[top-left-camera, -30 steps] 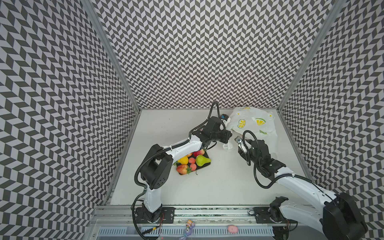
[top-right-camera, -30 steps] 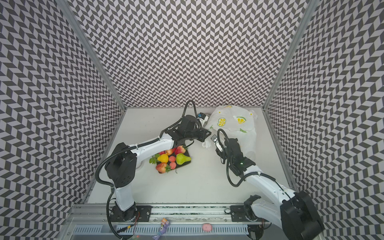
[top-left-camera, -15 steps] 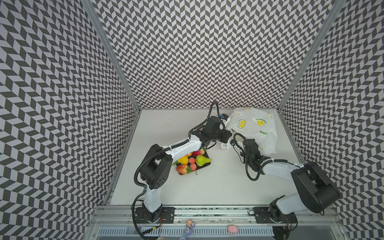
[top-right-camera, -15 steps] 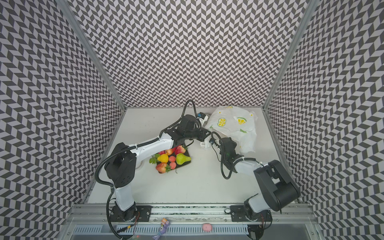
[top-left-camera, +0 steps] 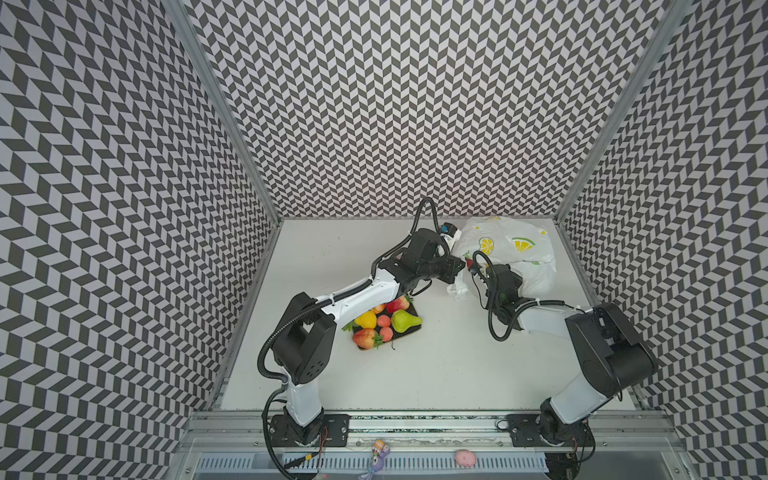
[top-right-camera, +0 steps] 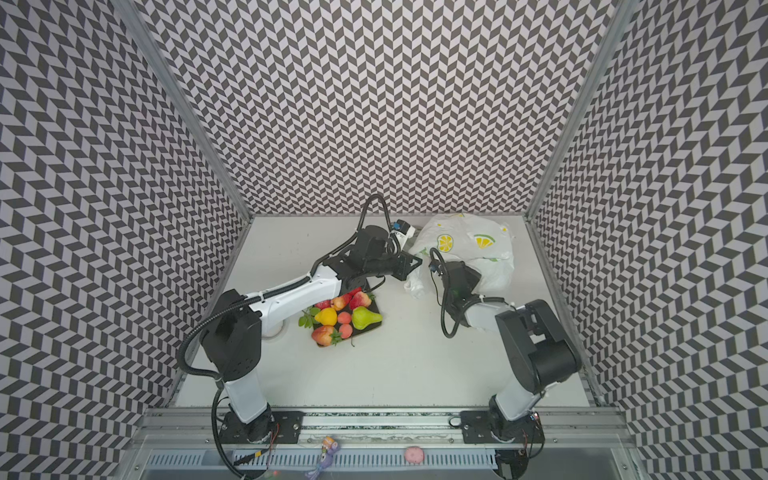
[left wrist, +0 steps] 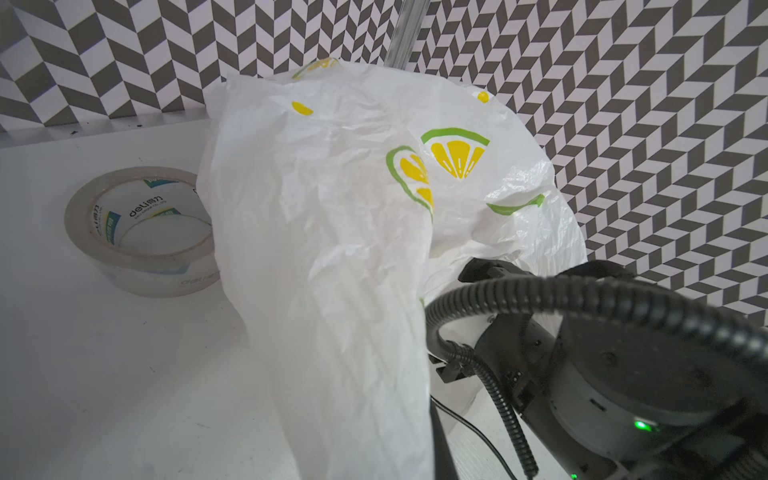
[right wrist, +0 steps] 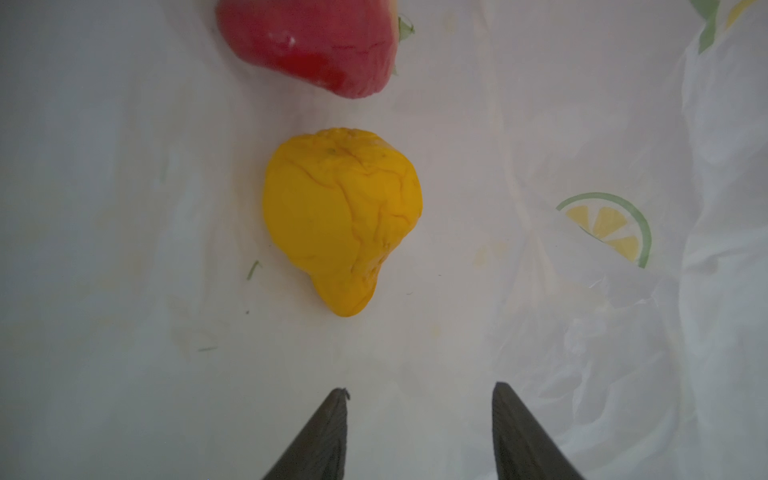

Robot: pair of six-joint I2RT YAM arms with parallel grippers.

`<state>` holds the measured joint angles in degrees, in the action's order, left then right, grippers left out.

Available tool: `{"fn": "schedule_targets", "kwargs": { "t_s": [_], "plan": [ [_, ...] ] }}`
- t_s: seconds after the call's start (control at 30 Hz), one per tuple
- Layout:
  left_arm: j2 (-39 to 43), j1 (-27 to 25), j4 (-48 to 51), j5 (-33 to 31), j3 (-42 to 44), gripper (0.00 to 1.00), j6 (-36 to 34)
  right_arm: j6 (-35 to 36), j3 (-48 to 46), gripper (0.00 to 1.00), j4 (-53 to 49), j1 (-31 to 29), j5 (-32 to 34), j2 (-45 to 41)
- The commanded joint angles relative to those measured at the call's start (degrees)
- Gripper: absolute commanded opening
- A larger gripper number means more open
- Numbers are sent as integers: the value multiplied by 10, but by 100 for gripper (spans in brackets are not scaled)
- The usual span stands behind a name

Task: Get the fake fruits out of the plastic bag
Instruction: 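Reach the right gripper into the bag toward a yellow pear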

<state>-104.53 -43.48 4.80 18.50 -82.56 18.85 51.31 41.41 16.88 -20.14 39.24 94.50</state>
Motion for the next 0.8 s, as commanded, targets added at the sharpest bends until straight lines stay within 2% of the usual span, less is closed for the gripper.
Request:
{"fn": "schedule_targets", "kwargs": {
  "t_s": [0.0,0.13,0.27,0.37,0.57,0.77],
  "plan": [
    [15,-5,-1,12,-8,0,-10,-59,39,58,-26,7,29,15],
    [13,-6,1,9,-3,0,-11,-195,100,63,-129,18,10,17],
    [7,-6,1,9,6,0,-7,-370,163,71,-234,29,-40,25],
    [3,-9,0,10,8,0,-3,-479,190,75,-274,39,-91,38],
    [1,-17,-1,12,11,0,0,-655,224,79,-304,62,-182,69],
    [-1,-24,-4,16,8,0,5,-788,218,80,-280,93,-242,80]
  ]
}}
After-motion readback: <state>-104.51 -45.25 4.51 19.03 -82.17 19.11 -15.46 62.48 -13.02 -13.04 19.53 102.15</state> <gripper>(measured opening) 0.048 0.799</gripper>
